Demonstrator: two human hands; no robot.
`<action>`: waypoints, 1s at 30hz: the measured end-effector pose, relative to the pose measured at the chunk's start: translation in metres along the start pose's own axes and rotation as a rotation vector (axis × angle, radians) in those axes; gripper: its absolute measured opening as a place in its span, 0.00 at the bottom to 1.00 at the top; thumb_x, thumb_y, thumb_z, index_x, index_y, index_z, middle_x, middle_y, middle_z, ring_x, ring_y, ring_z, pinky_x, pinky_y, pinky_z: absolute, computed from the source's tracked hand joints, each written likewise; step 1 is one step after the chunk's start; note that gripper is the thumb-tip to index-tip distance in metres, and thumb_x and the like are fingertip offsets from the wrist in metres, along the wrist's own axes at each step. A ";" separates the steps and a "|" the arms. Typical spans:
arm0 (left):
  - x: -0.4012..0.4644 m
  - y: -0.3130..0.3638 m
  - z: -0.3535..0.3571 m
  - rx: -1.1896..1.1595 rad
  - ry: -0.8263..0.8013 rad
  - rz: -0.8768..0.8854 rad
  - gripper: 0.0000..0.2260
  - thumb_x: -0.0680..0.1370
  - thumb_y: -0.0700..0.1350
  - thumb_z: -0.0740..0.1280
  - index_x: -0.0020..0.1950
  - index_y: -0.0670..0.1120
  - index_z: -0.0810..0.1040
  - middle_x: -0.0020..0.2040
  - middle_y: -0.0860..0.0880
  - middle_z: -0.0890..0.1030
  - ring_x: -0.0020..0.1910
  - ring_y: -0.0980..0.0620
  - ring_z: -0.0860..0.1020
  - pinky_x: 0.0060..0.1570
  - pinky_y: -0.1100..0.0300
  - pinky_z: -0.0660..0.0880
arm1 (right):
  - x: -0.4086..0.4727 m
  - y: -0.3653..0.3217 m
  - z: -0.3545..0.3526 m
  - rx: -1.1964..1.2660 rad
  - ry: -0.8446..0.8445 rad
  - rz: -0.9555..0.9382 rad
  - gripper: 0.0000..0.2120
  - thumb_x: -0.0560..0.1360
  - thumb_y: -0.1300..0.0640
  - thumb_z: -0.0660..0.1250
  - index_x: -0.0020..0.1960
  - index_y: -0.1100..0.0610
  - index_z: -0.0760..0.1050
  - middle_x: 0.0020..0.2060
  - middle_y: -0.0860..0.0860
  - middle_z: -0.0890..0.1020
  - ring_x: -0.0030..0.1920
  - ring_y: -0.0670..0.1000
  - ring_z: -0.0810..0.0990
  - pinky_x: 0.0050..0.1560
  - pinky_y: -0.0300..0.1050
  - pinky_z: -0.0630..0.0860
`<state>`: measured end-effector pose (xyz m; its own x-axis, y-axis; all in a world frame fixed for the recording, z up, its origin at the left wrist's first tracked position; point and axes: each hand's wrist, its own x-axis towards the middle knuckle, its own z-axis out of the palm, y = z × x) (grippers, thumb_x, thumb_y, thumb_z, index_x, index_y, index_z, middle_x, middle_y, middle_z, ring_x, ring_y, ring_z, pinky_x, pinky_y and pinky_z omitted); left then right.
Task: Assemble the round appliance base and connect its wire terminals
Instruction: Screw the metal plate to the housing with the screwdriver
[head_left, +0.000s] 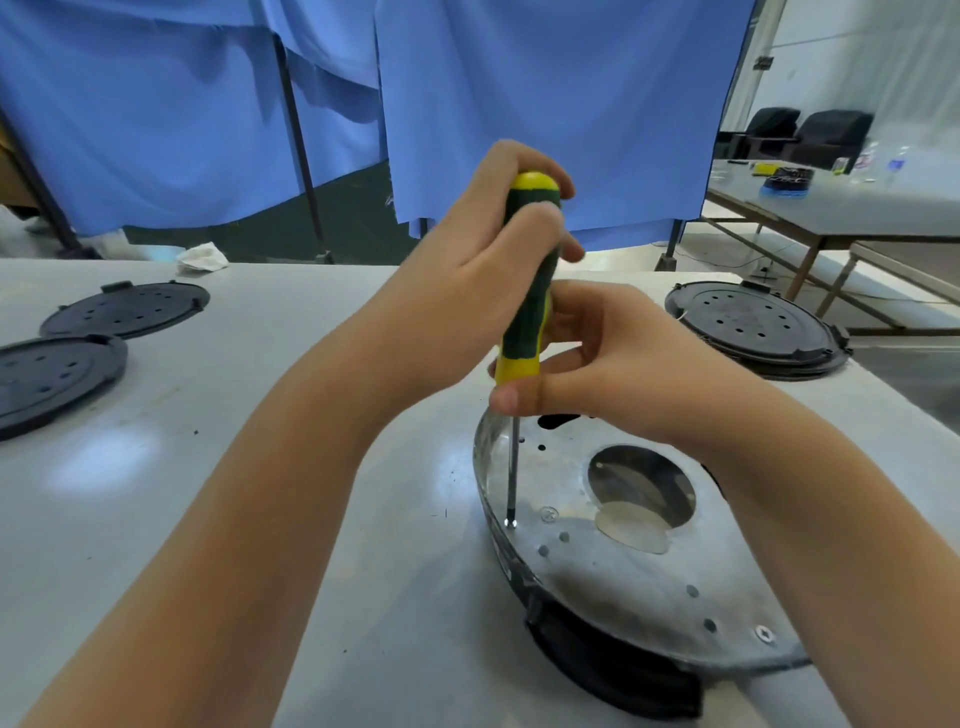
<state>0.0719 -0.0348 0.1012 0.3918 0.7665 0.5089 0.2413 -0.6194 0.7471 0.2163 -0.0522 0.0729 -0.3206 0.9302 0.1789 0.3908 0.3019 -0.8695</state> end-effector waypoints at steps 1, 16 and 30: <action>0.000 0.000 0.003 -0.010 -0.007 -0.035 0.12 0.76 0.49 0.53 0.55 0.48 0.71 0.50 0.40 0.79 0.47 0.53 0.80 0.52 0.57 0.79 | 0.000 0.000 0.003 -0.026 0.050 -0.023 0.22 0.61 0.55 0.80 0.53 0.56 0.77 0.47 0.55 0.83 0.42 0.53 0.84 0.46 0.51 0.82; -0.005 0.024 0.015 -0.175 0.222 0.033 0.11 0.77 0.47 0.68 0.37 0.44 0.73 0.32 0.38 0.72 0.29 0.50 0.72 0.32 0.57 0.74 | -0.003 0.005 -0.006 0.092 -0.360 0.070 0.12 0.72 0.57 0.72 0.55 0.56 0.79 0.51 0.50 0.84 0.52 0.49 0.83 0.52 0.40 0.79; 0.005 0.007 -0.006 -0.743 -0.142 -0.034 0.24 0.81 0.54 0.56 0.25 0.49 0.66 0.23 0.53 0.67 0.21 0.54 0.66 0.24 0.64 0.66 | -0.004 0.007 -0.007 0.316 -0.492 0.040 0.16 0.77 0.59 0.63 0.65 0.56 0.73 0.58 0.54 0.82 0.60 0.54 0.79 0.63 0.49 0.74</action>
<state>0.0702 -0.0343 0.1114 0.5174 0.7230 0.4578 -0.3871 -0.2793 0.8787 0.2261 -0.0526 0.0689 -0.7033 0.7104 -0.0259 0.1590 0.1217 -0.9798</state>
